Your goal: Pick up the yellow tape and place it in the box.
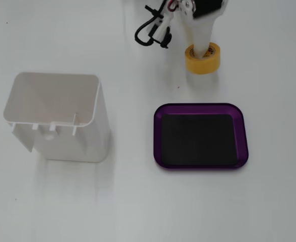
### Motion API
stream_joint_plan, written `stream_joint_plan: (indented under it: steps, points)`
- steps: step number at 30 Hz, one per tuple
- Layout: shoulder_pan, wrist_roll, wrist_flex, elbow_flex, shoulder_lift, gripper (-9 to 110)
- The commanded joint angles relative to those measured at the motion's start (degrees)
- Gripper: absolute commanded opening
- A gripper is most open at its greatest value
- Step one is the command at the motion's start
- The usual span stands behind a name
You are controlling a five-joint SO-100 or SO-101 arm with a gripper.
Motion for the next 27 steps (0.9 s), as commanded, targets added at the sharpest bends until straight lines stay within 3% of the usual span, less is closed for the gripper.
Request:
stream_joint_plan:
  steps: [1,10,18,27]
  points:
    - [2.8,1.1,-4.2,-4.8,5.5,0]
    - [7.5,1.2,-20.7,-10.7,-6.8,0]
    - [4.8,1.4,-20.9,-14.4,-20.8,0]
    - [3.5,1.3,-20.1,-14.3,-23.6,2]
